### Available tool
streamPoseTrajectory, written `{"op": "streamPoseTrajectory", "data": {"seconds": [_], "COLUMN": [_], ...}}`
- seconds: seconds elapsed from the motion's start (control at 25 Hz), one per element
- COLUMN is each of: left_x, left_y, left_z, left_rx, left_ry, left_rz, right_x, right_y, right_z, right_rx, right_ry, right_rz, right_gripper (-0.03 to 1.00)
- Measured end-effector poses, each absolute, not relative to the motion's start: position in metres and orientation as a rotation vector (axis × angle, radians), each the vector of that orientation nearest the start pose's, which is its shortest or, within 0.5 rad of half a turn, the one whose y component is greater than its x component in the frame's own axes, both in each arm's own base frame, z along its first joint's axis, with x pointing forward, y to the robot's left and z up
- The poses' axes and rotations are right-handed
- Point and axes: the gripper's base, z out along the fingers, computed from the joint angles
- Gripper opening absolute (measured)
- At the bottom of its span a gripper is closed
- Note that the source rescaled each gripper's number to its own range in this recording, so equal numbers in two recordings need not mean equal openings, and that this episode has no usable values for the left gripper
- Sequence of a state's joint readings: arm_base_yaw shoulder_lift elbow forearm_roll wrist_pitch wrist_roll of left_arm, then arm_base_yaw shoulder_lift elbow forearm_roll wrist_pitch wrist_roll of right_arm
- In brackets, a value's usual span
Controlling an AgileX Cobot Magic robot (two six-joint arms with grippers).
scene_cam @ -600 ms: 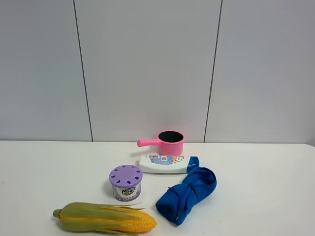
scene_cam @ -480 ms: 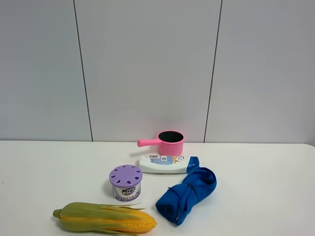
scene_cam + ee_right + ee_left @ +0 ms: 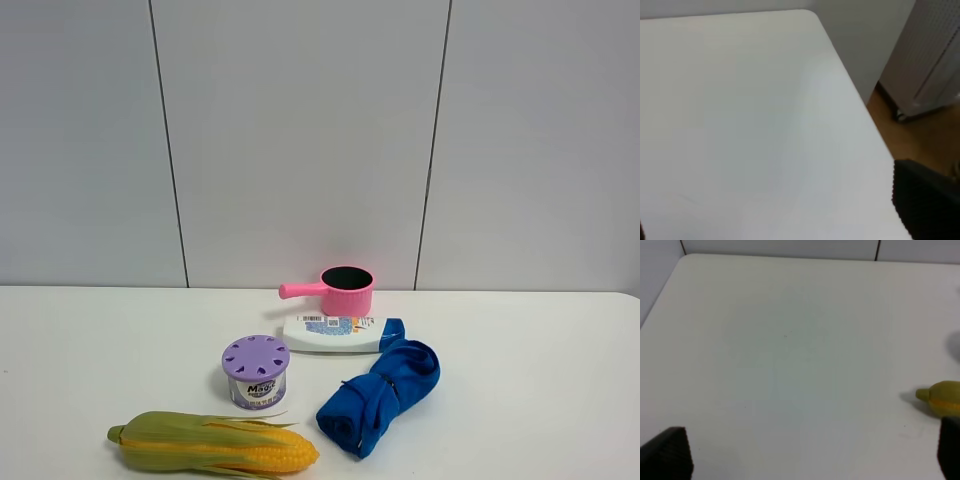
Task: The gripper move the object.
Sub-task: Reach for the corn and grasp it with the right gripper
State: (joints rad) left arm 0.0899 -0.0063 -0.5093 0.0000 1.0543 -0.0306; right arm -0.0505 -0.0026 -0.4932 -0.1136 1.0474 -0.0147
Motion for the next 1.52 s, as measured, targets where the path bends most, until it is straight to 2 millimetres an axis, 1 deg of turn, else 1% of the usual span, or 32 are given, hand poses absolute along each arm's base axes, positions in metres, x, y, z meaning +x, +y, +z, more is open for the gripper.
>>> {"op": "streamPoseTrajectory", "data": {"seconds": [0.08, 0.16, 0.28, 0.4, 0.48, 0.64, 0.76, 0.96, 1.08, 1.2, 1.28, 1.4, 1.52], "left_x": [-0.007, -0.007, -0.007, -0.007, -0.007, -0.007, -0.007, -0.007, -0.007, -0.007, -0.007, -0.007, -0.007], "left_y": [-0.001, -0.001, -0.001, -0.001, -0.001, -0.001, -0.001, -0.001, -0.001, -0.001, -0.001, -0.001, -0.001], "left_z": [0.28, 0.28, 0.28, 0.28, 0.28, 0.28, 0.28, 0.28, 0.28, 0.28, 0.28, 0.28, 0.28], "left_rx": [-0.122, -0.122, -0.122, -0.122, -0.122, -0.122, -0.122, -0.122, -0.122, -0.122, -0.122, -0.122, -0.122], "left_ry": [2.019, 2.019, 2.019, 2.019, 2.019, 2.019, 2.019, 2.019, 2.019, 2.019, 2.019, 2.019, 2.019], "left_rz": [0.038, 0.038, 0.038, 0.038, 0.038, 0.038, 0.038, 0.038, 0.038, 0.038, 0.038, 0.038, 0.038], "right_x": [-0.005, -0.004, -0.002, 0.011, 0.022, 0.047, 0.072, 0.125, 0.162, 0.19, 0.211, 0.238, 0.265], "right_y": [-0.008, -0.006, 0.002, 0.011, 0.016, 0.025, 0.031, 0.039, 0.042, 0.048, 0.058, 0.086, 0.129], "right_z": [0.277, 0.277, 0.276, 0.28, 0.29, 0.325, 0.348, 0.386, 0.401, 0.42, 0.43, 0.438, 0.432], "right_rx": [0.008, -0.002, -0.025, -0.11, -0.194, -0.315, -0.408, -0.566, -0.637, -0.747, -0.83, -0.982, -1.135], "right_ry": [2.036, 2.036, 2.057, 2.12, 2.137, 2.092, 2.092, 2.077, 2.081, 2.036, 2.004, 1.967, 1.966], "right_rz": [-0.189, -0.161, -0.051, 0.056, 0.103, 0.194, 0.265, 0.365, 0.424, 0.423, 0.43, 0.423, 0.428], "right_gripper": [1.0, 1.0, 1.0, 0.98, 0.97, 0.91, 0.87, 0.86, 0.86, 0.86, 0.86, 0.86, 0.86]}}
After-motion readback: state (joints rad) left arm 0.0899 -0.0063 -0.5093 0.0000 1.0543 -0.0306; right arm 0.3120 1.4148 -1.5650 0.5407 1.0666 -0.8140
